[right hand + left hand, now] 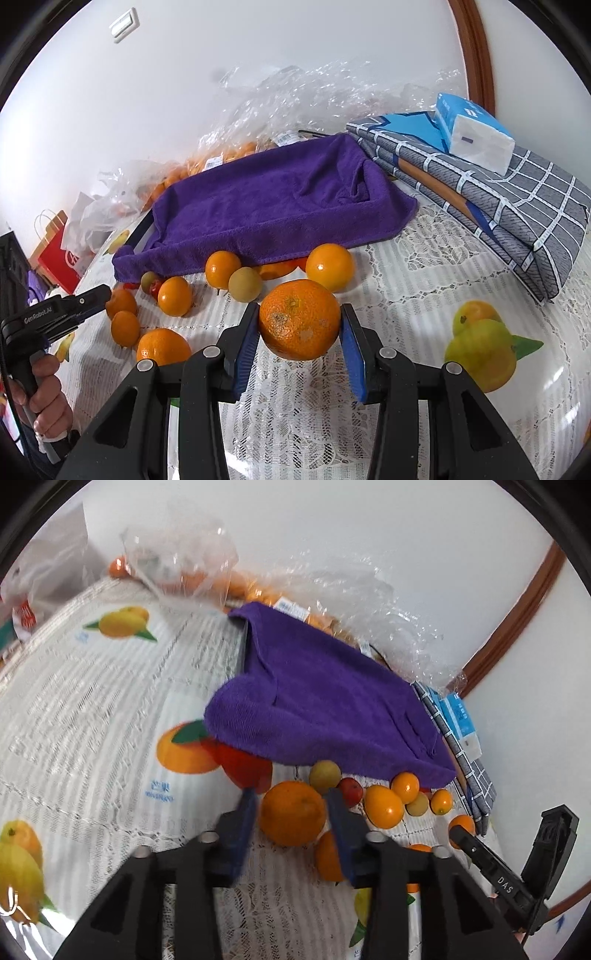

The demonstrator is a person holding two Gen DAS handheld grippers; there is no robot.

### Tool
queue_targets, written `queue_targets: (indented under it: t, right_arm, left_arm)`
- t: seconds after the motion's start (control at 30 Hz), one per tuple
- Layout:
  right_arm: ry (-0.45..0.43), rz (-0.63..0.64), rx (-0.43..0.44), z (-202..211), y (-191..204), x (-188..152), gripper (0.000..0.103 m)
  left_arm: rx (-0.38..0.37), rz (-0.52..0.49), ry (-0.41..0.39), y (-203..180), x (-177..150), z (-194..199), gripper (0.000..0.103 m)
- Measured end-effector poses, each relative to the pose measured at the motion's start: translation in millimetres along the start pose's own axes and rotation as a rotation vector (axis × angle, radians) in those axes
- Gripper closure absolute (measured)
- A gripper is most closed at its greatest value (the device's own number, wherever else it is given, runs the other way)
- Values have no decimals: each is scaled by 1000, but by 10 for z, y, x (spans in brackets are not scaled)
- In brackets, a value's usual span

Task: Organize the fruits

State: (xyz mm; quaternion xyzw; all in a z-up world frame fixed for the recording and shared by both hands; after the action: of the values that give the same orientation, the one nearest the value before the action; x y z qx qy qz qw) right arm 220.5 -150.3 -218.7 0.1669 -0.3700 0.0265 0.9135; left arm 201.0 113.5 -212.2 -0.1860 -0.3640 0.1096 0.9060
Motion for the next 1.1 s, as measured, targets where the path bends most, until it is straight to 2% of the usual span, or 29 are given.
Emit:
queue_targets:
  t: [0.03, 0.17, 0.27, 0.3, 0.33, 0.6, 0.67, 0.77, 0.8, 0.87, 1.0, 1.03, 1.1]
  right_arm:
    - [1, 4, -1, -4, 8, 0, 60]
    - [7, 3, 10, -17, 22, 4, 60]
    - [15, 7, 15, -33, 33, -2, 60]
    - [15, 10, 16, -33, 38, -4, 61]
    - [14, 10, 16, -30, 39, -4, 60]
    - [2, -11, 17, -12, -1, 10, 60]
    - [3, -11, 15, -12, -4, 10, 60]
    - [5, -11, 14, -18, -6, 7, 60]
    - [8, -11, 12, -25, -10, 3, 60]
    - [20, -14, -2, -53, -23, -7, 60]
    - [33, -12, -34, -95, -32, -6, 60]
    - [28, -7, -31, -84, -22, -3, 60]
    - [18, -8, -15, -54, -17, -1, 60]
  left_arm:
    - [0, 12, 17, 17, -11, -36, 50]
    - [16, 11, 15, 18, -14, -69, 50]
    - [40, 0, 4, 17, -17, -79, 57]
    - [29, -5, 5, -5, -22, -86, 66]
    - [6, -10, 8, -34, -27, -87, 67]
    - [75, 14, -67, 105, 59, 67, 67]
    - [110, 11, -44, 141, 43, 33, 67]
    - [124, -7, -36, 140, 30, 14, 65]
    - [133, -14, -31, 139, 21, -2, 59]
    - [147, -25, -12, 127, -1, -65, 55]
    - [204, -76, -30, 86, 0, -71, 59]
    - [206, -85, -35, 72, 1, -70, 65]
    - [206, -94, -37, 53, 3, -64, 65]
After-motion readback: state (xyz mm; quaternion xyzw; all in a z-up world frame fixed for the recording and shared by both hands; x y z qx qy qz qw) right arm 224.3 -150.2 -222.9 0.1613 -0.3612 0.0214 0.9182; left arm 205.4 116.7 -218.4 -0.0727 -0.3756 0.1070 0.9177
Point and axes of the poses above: each gripper's, at about its wrist camera, not at the fingertips, and z roughly against the way its jaws point, y to its left, x to its top, the point moved 8 cm from there along -z, roughly the way its jaws point, and after that the axes turned 6 degrees about -z, right-handed, at the moved point
